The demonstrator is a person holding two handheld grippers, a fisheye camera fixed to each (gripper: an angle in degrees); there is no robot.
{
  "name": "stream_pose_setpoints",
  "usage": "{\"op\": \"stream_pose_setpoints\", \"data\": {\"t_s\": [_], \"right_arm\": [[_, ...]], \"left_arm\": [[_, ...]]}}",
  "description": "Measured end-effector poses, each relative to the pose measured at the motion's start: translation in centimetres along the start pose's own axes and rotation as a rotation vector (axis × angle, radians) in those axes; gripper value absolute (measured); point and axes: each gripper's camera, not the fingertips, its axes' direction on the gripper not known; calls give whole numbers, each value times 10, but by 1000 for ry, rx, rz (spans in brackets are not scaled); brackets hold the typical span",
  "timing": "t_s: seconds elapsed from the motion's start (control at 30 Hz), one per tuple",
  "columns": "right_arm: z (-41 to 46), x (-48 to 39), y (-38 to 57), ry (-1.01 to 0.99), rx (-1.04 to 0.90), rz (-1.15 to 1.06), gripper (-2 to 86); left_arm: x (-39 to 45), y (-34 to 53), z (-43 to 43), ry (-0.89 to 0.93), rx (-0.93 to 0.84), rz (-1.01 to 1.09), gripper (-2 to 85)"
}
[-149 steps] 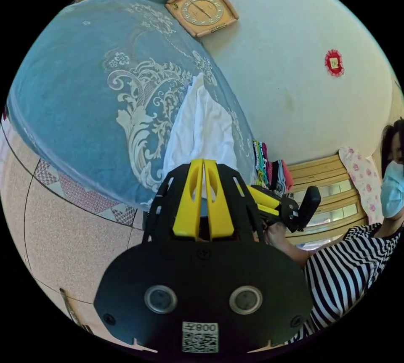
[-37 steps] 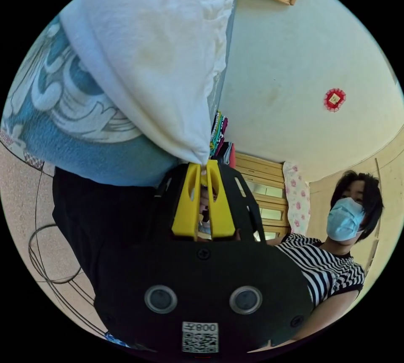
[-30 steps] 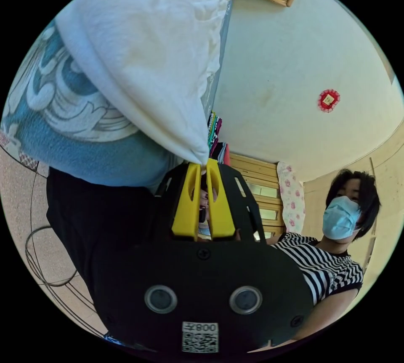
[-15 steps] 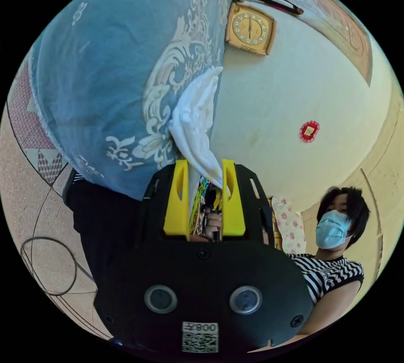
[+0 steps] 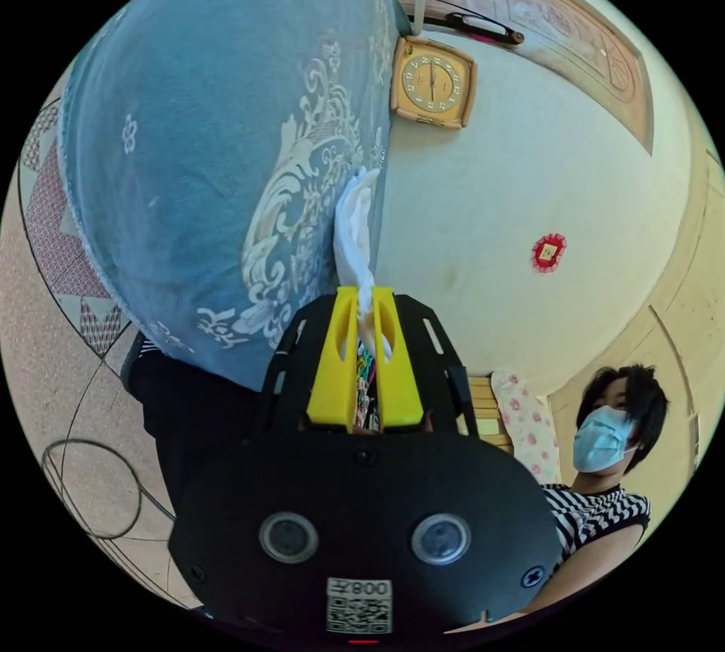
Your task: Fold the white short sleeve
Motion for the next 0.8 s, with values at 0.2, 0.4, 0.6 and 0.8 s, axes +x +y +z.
{"op": "stream_pose_setpoints", "data": {"t_s": [0.2,0.4,0.6,0.8], "right_arm": [[32,-78,79,47,31,-72,17],[59,-179,184,81,91,-213,14],[82,-280,301,125,163,-380,13],[89,-357,427,154,275,-501,13]], "left_arm": [[37,45,19,69,-91,131,28],[81,103,48,146,-216,309,27],[105,169,89,248,-332,432,26],[101,238,147,319,-481,483,25]]}}
